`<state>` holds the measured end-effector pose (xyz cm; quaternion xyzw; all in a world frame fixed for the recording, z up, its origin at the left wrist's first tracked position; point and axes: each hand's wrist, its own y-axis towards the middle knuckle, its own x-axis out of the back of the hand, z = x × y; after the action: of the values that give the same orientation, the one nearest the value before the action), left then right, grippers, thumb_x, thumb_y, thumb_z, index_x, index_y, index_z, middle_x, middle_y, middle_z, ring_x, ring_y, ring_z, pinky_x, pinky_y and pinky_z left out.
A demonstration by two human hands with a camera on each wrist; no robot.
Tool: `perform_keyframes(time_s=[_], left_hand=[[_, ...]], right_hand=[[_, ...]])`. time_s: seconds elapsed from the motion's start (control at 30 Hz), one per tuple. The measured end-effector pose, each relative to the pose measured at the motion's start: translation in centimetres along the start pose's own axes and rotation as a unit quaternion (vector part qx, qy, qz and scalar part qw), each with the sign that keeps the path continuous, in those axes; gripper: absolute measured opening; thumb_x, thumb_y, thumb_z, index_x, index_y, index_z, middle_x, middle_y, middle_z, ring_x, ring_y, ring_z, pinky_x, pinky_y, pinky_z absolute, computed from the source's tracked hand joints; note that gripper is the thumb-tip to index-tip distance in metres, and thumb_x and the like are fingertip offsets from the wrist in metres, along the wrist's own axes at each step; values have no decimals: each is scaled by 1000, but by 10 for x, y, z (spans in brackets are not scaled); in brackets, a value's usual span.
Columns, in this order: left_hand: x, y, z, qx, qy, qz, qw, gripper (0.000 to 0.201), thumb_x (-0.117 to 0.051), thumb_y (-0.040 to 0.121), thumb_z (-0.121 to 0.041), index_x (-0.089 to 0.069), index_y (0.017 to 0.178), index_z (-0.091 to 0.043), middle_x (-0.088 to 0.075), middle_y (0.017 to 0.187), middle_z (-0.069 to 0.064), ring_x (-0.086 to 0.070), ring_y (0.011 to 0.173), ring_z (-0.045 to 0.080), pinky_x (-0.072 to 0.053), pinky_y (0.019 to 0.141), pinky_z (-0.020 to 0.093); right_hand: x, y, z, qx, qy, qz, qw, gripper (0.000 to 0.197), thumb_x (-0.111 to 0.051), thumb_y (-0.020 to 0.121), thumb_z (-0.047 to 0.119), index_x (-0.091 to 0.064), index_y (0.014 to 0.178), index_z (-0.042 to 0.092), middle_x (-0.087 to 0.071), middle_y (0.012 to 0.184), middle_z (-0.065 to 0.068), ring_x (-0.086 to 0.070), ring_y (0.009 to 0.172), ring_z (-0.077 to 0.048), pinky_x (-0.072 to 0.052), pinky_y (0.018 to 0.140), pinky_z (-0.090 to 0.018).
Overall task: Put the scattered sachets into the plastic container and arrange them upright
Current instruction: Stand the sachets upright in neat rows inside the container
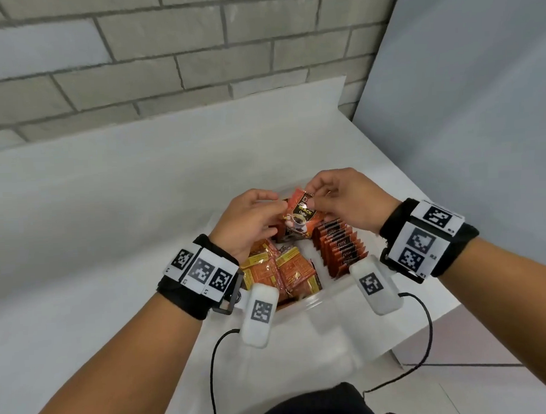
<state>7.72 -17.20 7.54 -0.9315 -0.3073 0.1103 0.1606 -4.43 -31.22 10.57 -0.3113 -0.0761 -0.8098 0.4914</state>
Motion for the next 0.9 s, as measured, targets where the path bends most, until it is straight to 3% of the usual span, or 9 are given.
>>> perform_keyframes(time_s=[0.1,0.13,0.2,0.33,0.43,0.53,0.63,0.73,0.9], left_hand=[[12,1,-6,-3,-6,-45,999,11,-61,92,-22,-60,103,-19,-63,110,3,-62,103,18,-52,79,28],[17,1,-9,-6,-6,-53,999,11,-61,92,-24,-60,102,-20,-62,110,2,-60,106,20,-51,84,30],[27,-2,-12,-9,-9,-69,998,12,-61,92,-26,-60,103,-20,-62,110,2,-59,108,21,-50,90,32],[48,-10,-9,-33,20,-128,991,12,-59,92,-31,-61,102,-26,-62,115,-3,-57,109,16,-46,83,29],[63,-13,4,-22,37,-173,984,30,-58,92,-29,-59,122,-25,-56,124,-8,-49,114,14,-40,91,30],[71,-13,18,35,38,-170,984,48,-59,91,-17,-49,138,-19,-52,129,3,-52,113,24,-46,99,42],[76,-12,25,66,43,-144,986,46,-54,90,-1,-51,135,-13,-61,116,10,-57,89,22,-52,87,42],[80,-11,23,74,38,-127,988,44,-51,88,6,-55,128,-12,-62,111,9,-56,82,21,-50,67,34],[83,-10,23,77,31,-118,990,45,-51,87,9,-55,128,-10,-63,115,12,-58,82,22,-55,67,36]], right_hand=[[-5,5,5,38,-181,31,982,6,-67,86,15,-64,91,17,-66,82,4,-62,73,-9,-46,66,-12],[-9,7,6,44,-228,50,971,6,-67,87,16,-65,92,17,-67,83,4,-63,75,-9,-45,66,-12],[-18,14,7,54,-306,76,948,5,-65,87,16,-65,92,17,-66,83,3,-63,79,-14,-48,70,-23],[-33,25,5,62,-405,107,906,9,-60,86,12,-66,92,16,-60,85,2,-58,78,-18,-43,65,-26],[-41,31,5,61,-449,129,882,13,-59,84,8,-66,91,16,-63,93,-1,-61,83,-22,-42,63,-27],[-46,36,6,53,-486,134,862,12,-58,84,6,-67,90,11,-65,93,-5,-63,81,-25,-42,58,-25],[-51,41,9,45,-519,147,841,13,-58,82,3,-69,90,7,-66,90,-9,-61,70,-24,-39,51,-22],[-56,44,14,46,-558,163,813,14,-56,84,1,-68,88,7,-62,83,-8,-54,63,-22,-36,48,-20],[-60,47,19,66,-604,178,774,9,-57,86,3,-61,87,11,-54,79,-4,-52,65,-21,-33,48,-20]])
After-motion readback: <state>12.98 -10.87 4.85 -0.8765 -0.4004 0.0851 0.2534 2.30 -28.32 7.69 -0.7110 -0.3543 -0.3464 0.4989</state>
